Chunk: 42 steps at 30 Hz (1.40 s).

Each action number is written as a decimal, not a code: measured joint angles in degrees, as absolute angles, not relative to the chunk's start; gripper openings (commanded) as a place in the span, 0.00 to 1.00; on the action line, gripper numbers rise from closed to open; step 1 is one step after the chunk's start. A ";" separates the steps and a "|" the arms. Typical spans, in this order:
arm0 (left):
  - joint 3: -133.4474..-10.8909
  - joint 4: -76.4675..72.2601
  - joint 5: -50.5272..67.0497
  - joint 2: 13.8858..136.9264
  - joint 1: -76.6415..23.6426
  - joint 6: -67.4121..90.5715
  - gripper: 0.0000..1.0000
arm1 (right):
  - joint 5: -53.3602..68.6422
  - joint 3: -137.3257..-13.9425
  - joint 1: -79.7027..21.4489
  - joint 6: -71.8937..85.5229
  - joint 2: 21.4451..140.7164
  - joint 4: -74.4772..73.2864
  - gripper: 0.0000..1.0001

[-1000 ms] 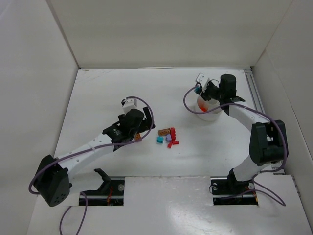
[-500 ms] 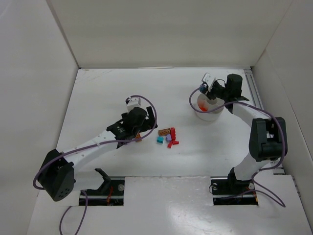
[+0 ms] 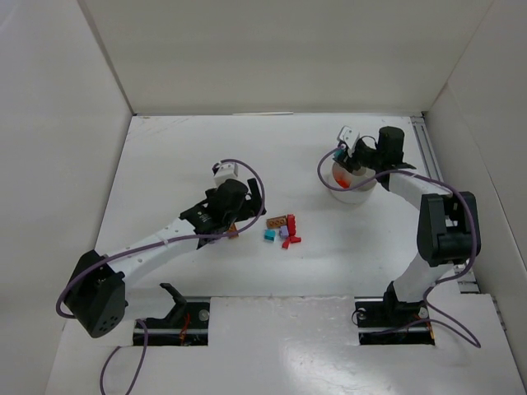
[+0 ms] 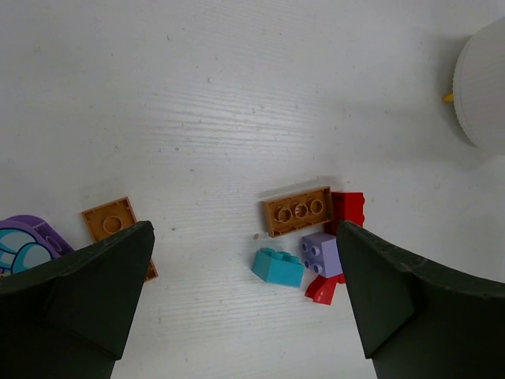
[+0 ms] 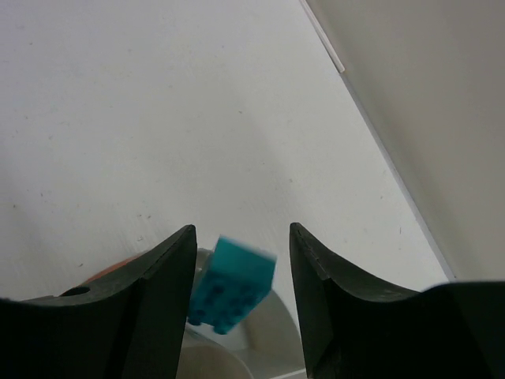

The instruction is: Sort the legos into containers by color

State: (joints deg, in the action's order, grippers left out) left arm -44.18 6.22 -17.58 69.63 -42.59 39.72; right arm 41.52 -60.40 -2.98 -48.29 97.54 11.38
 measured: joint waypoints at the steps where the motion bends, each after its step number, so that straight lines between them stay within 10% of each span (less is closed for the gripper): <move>1: -44.18 6.22 -17.45 69.63 -42.59 39.64 1.00 | 41.58 -60.40 -2.98 -48.29 97.54 11.40 0.56; 14: -44.18 6.42 -13.21 71.50 -42.52 37.63 1.00 | 41.85 -60.23 -2.96 -47.72 93.89 11.31 0.74; 17: -44.21 5.78 -9.76 72.66 -42.63 35.62 1.00 | 40.64 -59.68 -2.96 -45.98 89.14 11.16 1.00; 42: -46.94 4.08 -3.40 87.05 -50.22 23.90 0.74 | 28.21 -42.26 -2.96 -38.96 56.25 2.28 1.00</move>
